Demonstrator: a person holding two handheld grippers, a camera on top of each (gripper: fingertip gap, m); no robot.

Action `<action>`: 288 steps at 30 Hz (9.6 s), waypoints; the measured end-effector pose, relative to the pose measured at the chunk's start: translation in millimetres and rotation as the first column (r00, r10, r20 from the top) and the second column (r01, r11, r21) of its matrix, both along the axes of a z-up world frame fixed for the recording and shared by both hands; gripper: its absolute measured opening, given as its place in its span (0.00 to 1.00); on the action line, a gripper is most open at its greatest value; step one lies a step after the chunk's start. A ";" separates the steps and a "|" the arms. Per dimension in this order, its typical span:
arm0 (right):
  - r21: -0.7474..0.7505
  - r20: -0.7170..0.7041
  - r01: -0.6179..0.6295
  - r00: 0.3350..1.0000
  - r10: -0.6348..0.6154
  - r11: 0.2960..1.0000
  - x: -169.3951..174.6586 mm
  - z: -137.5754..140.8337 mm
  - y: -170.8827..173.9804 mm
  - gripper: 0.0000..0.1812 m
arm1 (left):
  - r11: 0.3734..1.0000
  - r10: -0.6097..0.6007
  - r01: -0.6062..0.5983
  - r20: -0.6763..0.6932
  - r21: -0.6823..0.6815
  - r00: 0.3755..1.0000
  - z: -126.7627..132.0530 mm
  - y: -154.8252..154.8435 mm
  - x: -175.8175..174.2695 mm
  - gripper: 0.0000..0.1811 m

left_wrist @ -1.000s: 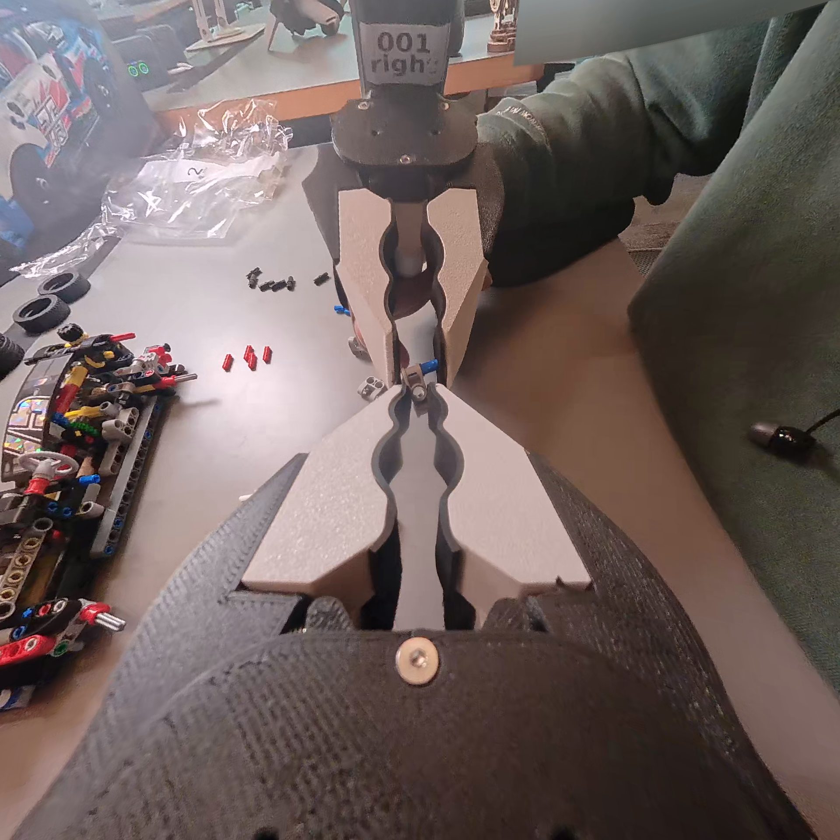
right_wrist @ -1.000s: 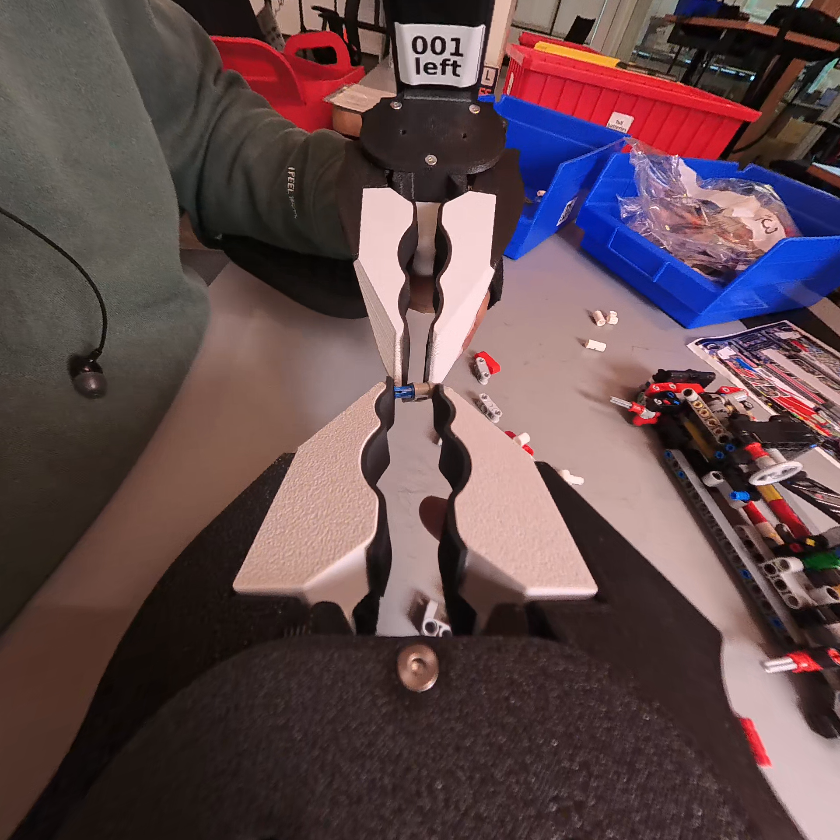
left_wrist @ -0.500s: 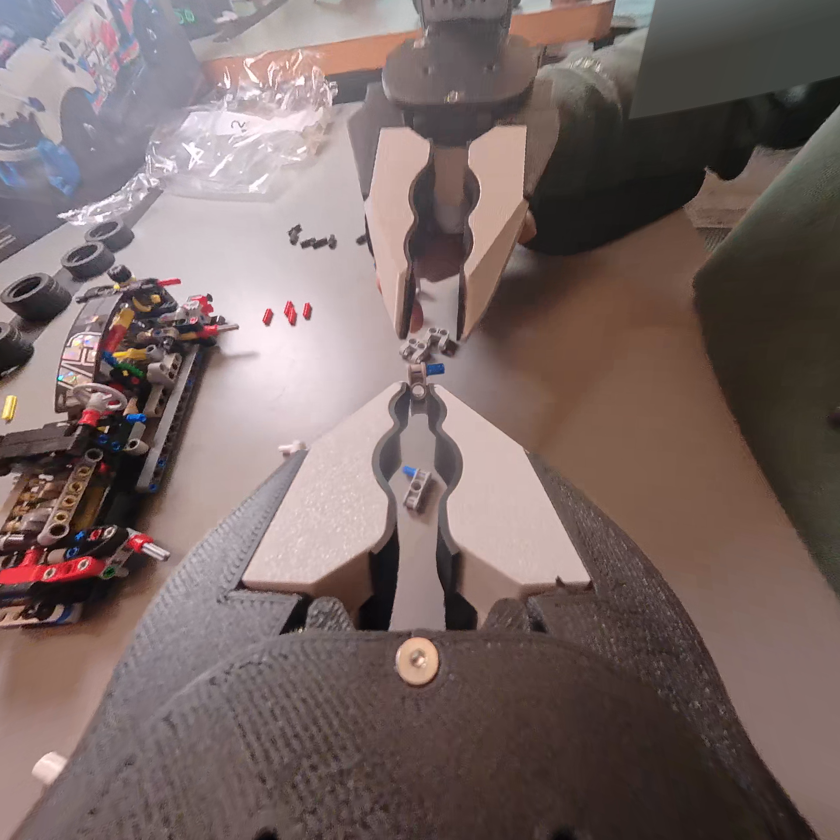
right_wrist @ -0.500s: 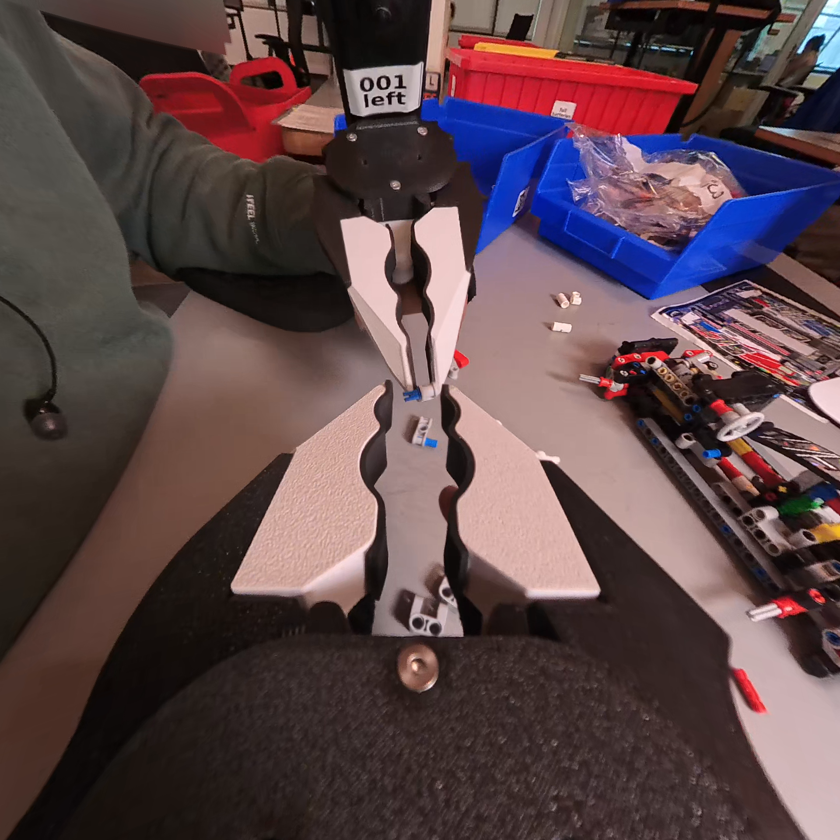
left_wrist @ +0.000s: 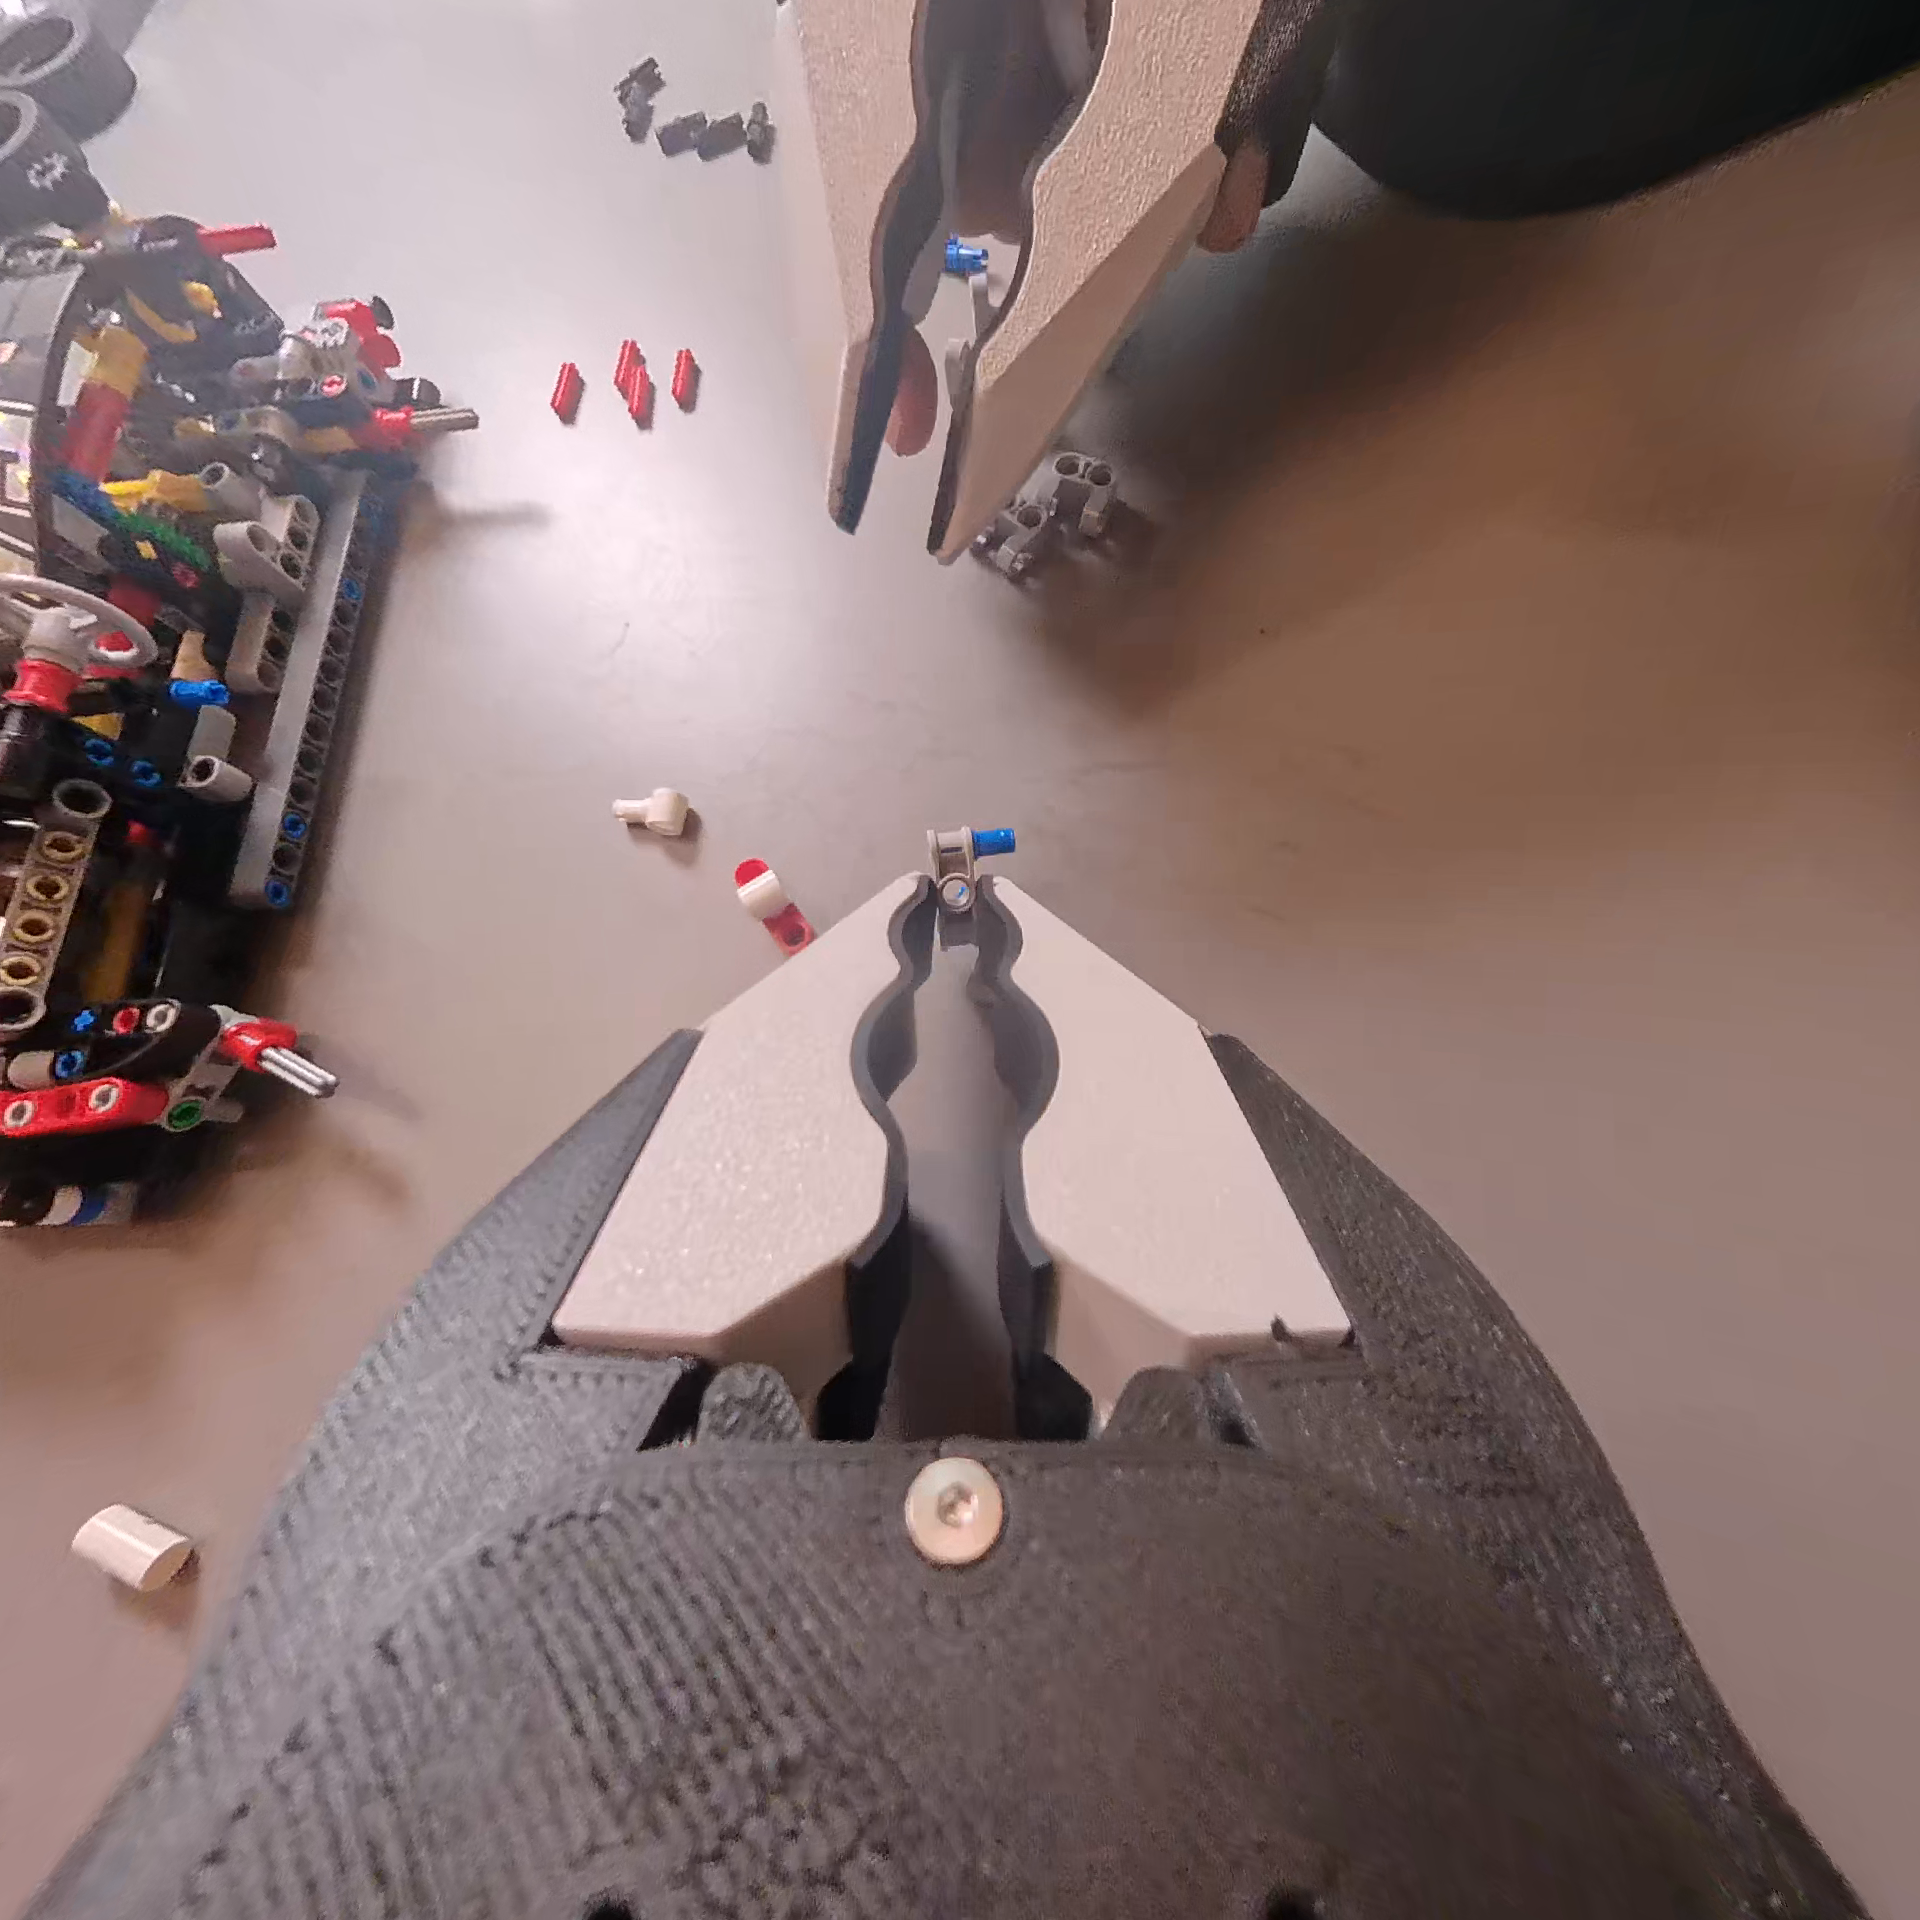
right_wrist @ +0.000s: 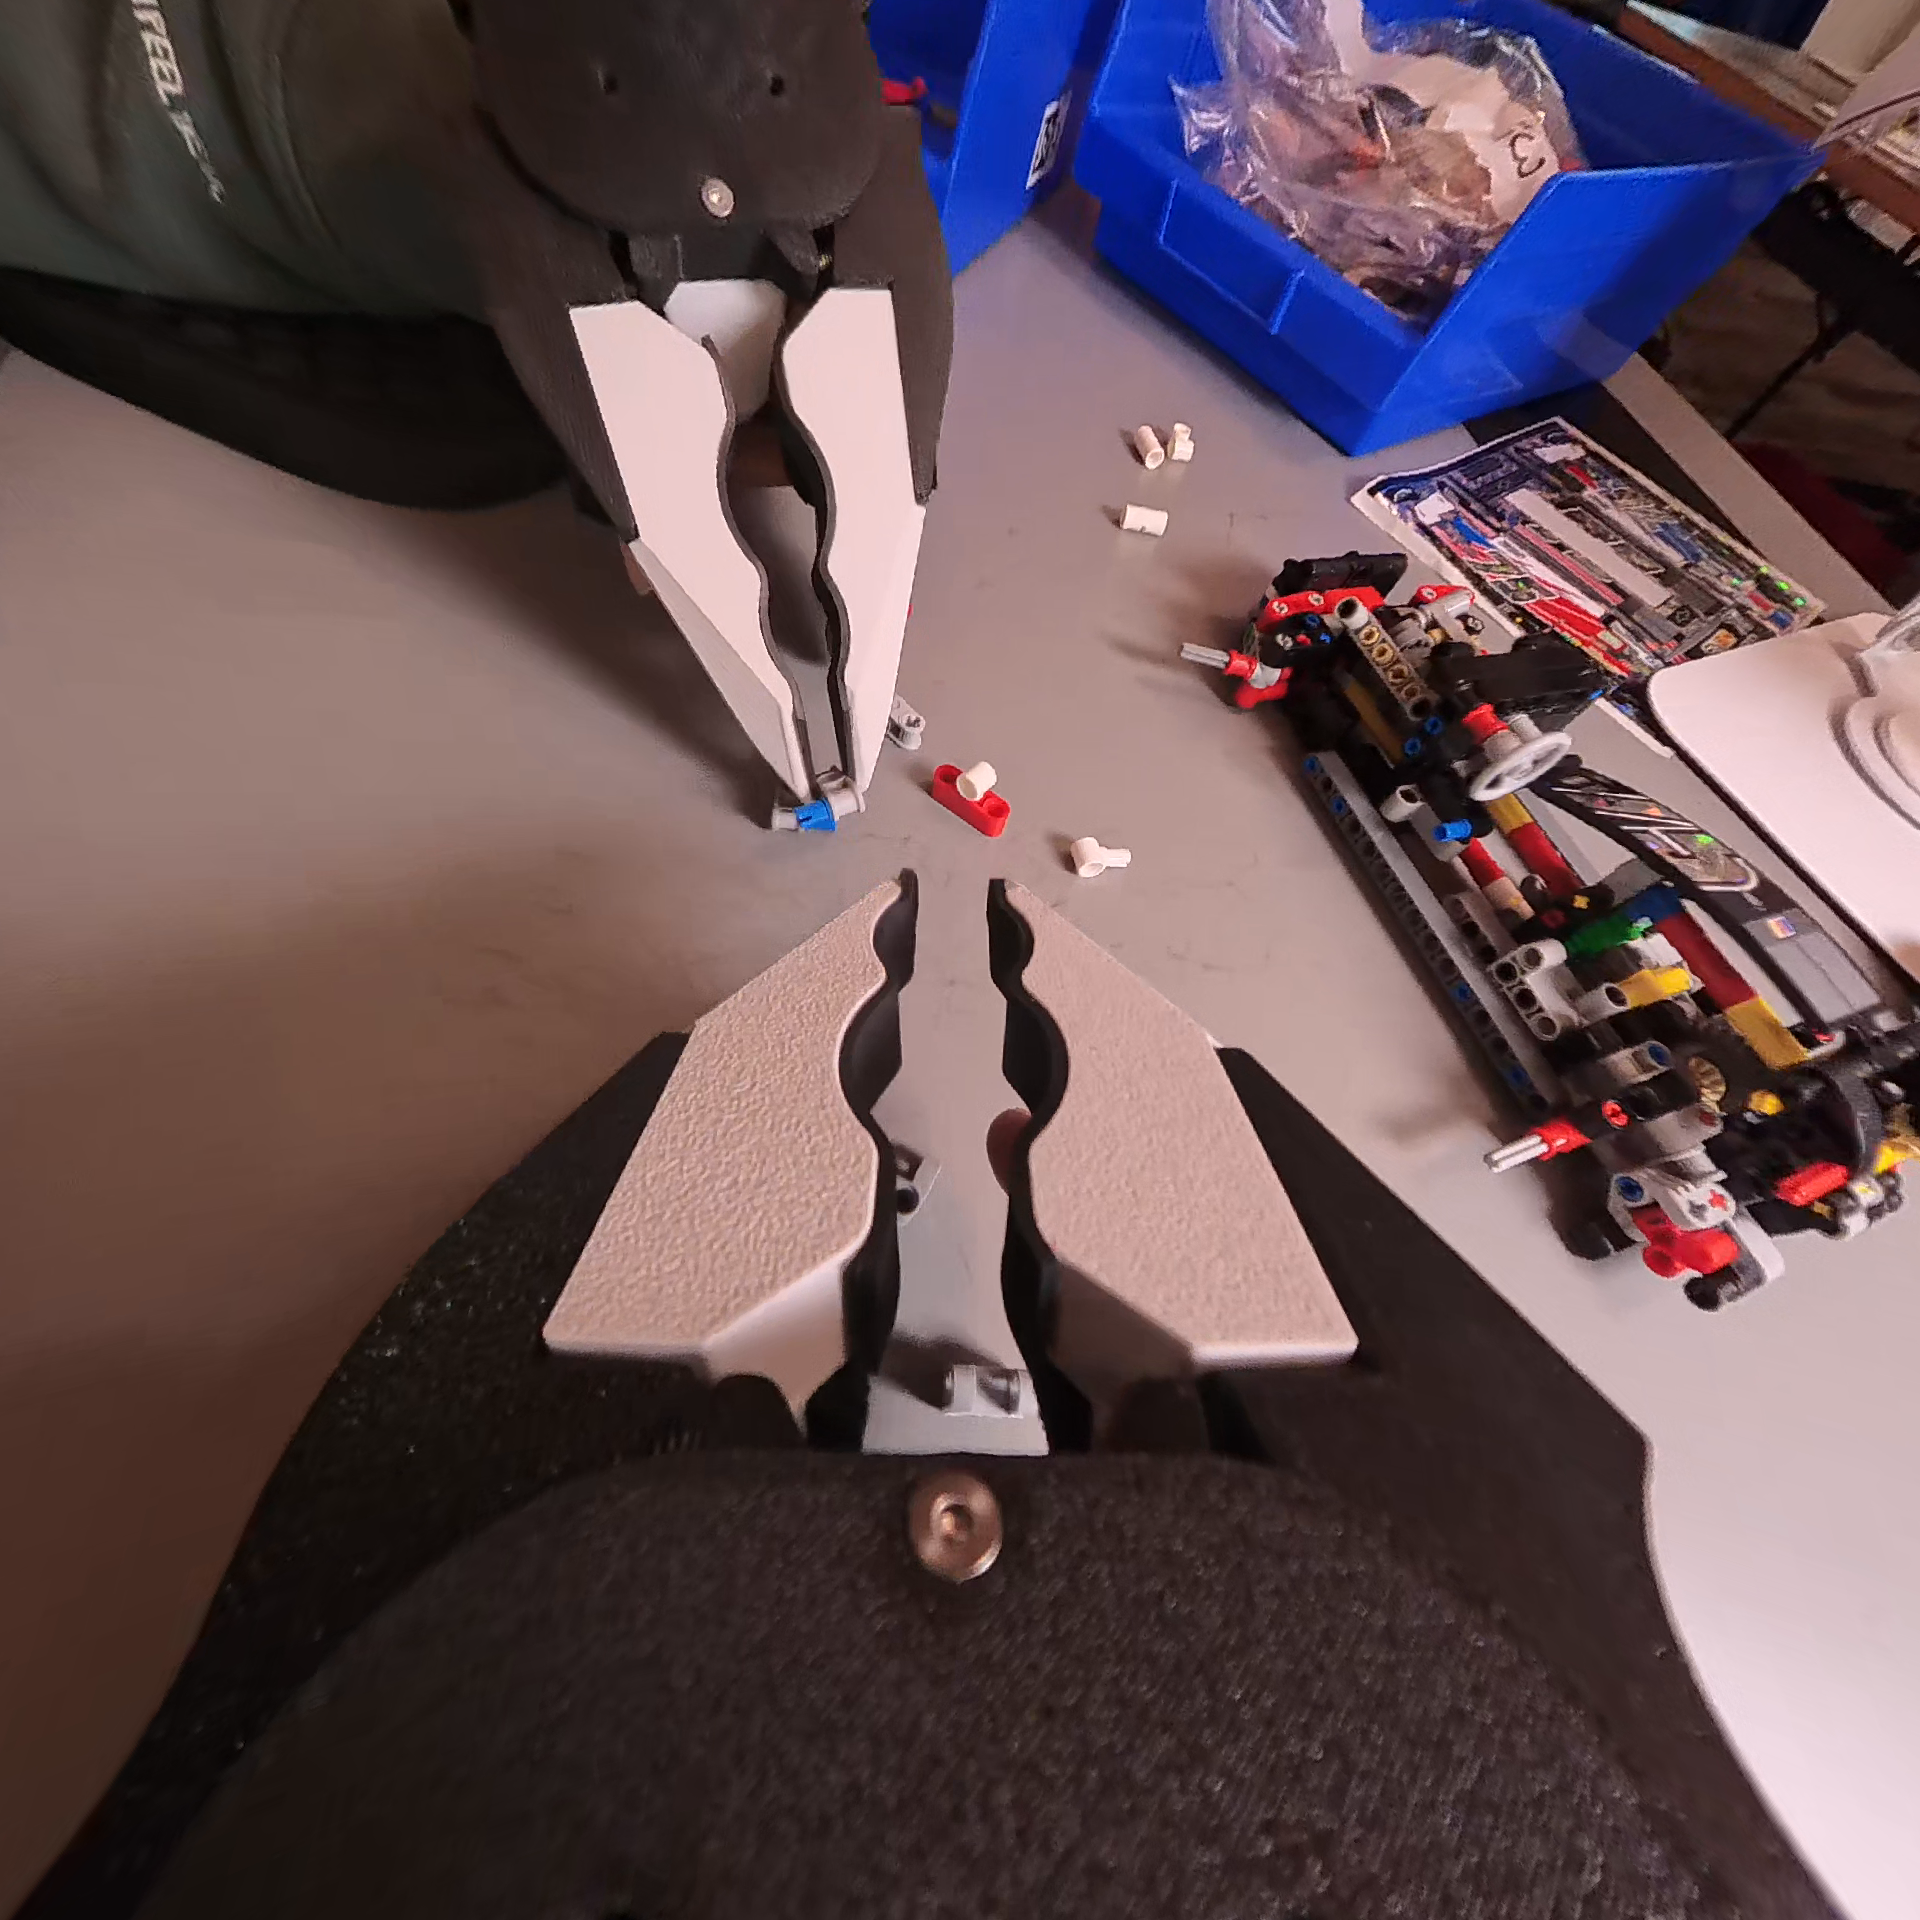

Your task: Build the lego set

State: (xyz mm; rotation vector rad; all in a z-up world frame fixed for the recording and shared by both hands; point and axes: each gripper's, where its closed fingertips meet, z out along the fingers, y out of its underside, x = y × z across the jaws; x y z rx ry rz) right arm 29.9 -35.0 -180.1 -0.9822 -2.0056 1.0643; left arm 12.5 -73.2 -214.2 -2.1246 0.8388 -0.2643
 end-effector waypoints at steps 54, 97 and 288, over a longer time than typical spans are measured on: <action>0.195 0.187 -0.149 0.976 0.112 0.969 3.9 -27.1 -43.8 0.06 | 0.996 -0.086 0.088 -0.065 0.023 0.994 2.4 4.8 -6.3 0.12; -0.163 -0.310 -0.431 0.876 0.369 0.888 41.5 88.7 -95.1 0.07 | 0.874 -0.355 0.448 0.874 0.186 0.330 125.8 -57.0 75.2 0.03; 0.165 0.356 -0.152 0.931 0.085 0.975 -19.8 -30.0 -34.1 0.03 | 0.999 -0.050 0.049 0.045 0.016 0.998 -1.3 4.2 0.3 0.03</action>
